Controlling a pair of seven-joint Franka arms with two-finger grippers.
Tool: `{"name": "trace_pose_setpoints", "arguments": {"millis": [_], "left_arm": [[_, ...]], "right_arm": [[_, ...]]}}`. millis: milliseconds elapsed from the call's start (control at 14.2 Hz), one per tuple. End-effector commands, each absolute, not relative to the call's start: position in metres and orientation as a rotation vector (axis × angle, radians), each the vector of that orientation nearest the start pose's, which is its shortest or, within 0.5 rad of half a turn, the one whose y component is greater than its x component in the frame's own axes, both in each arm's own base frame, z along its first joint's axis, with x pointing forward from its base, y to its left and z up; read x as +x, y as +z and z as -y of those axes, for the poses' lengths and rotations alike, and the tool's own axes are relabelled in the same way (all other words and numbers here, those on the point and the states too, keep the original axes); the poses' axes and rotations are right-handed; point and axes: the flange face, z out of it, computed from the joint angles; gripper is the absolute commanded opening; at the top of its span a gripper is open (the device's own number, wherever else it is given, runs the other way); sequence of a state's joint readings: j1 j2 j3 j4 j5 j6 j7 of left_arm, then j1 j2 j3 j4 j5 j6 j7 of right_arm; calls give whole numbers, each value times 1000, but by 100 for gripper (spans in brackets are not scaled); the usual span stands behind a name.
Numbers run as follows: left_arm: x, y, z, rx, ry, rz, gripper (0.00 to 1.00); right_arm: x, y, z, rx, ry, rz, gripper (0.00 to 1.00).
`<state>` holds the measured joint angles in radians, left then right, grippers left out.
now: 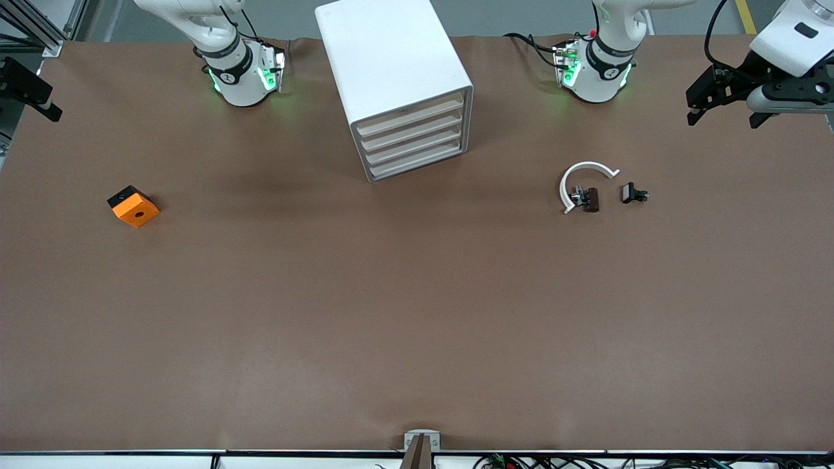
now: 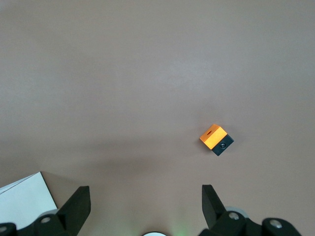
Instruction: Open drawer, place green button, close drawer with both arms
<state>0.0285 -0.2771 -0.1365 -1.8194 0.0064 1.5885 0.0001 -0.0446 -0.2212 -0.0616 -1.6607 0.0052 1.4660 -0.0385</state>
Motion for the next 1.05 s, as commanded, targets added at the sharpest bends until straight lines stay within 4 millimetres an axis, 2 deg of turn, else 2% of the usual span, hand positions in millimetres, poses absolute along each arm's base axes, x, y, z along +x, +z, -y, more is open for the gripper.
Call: {"name": "trace_pose_setpoints", "arguments": {"millis": [0,984], "left_arm": [[460,655,58,-3112,-62,-168,100],[461,657,51,-3143,-49,-130,100]], "right_arm": [[462,688,53,-3124,-37,-83,100],[461,686,53,-3123,-14,-85,100]]}}
